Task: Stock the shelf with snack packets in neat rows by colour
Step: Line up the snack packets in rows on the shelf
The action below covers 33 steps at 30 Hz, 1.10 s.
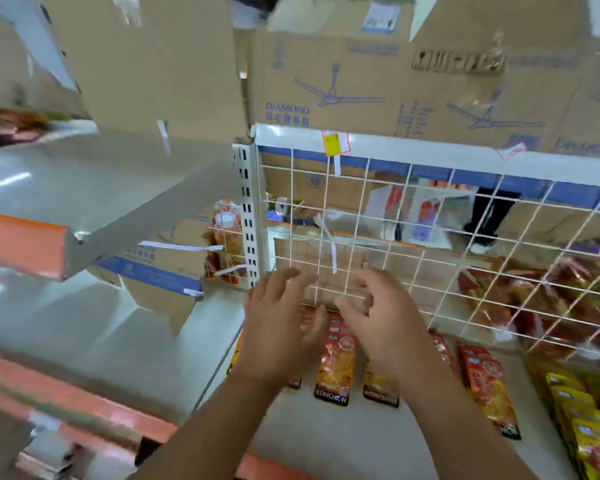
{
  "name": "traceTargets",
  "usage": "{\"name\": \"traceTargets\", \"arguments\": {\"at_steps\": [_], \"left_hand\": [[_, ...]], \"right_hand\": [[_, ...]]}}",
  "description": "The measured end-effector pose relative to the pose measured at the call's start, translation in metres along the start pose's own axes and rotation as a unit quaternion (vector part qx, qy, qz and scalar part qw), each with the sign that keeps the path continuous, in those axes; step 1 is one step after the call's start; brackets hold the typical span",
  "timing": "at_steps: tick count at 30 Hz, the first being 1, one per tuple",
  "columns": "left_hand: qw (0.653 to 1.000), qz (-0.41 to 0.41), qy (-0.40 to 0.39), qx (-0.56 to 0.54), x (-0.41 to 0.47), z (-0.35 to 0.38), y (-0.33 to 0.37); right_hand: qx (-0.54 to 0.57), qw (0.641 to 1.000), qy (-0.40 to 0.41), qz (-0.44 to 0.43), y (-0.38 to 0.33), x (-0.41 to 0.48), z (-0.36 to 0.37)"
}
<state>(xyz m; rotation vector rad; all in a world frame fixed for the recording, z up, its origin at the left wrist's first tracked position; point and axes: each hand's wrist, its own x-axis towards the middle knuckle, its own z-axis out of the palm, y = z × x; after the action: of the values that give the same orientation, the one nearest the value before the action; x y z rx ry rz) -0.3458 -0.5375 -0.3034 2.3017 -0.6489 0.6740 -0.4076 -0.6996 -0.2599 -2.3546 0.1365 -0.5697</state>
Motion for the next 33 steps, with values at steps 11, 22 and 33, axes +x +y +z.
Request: {"name": "traceTargets", "arguments": {"at_steps": [11,22,33], "left_hand": [[0.985,-0.086,0.125,-0.085,0.097,-0.174,0.083],[0.977,-0.211,-0.039,0.013,0.131,-0.320,-0.025],[0.974,-0.199,-0.098,0.054,0.174,-0.401,-0.227]], "right_hand": [[0.034,0.981,-0.004,-0.192,-0.131,0.057,-0.082],[-0.026,0.945,-0.136,-0.296,-0.248,0.100,-0.059],[-0.250,0.895,-0.209,-0.305,-0.396,0.188,0.077]]}}
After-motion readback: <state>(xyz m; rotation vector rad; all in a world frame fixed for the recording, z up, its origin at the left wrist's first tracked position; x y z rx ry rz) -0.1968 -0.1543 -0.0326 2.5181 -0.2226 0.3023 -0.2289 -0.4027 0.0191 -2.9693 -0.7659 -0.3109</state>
